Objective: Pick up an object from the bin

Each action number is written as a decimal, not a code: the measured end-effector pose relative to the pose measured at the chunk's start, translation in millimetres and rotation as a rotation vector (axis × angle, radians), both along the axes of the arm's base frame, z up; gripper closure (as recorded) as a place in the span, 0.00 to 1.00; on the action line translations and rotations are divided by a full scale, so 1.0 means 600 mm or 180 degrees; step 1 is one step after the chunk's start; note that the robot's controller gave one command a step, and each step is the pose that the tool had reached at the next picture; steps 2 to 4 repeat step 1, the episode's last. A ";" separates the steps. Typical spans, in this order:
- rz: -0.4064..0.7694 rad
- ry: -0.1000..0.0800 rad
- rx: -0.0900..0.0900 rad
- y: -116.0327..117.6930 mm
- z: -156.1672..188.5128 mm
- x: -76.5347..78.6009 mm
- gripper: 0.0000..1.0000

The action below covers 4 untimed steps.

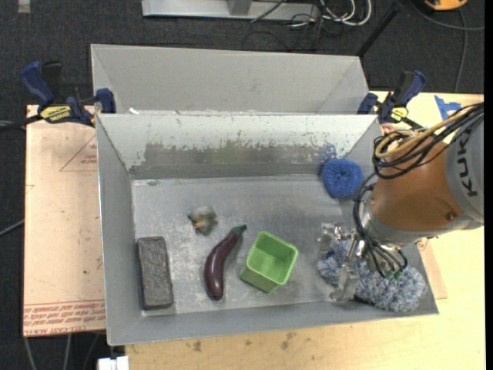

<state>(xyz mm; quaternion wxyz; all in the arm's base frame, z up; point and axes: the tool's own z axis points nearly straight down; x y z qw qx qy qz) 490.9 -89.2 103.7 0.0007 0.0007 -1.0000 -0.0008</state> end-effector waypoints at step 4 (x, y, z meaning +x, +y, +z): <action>0.0065 -0.0011 0.0001 -0.073 -0.039 0.014 1.00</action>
Offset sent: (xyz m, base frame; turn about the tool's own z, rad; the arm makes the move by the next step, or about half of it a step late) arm 0.0000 0.0000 0.0000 0.0000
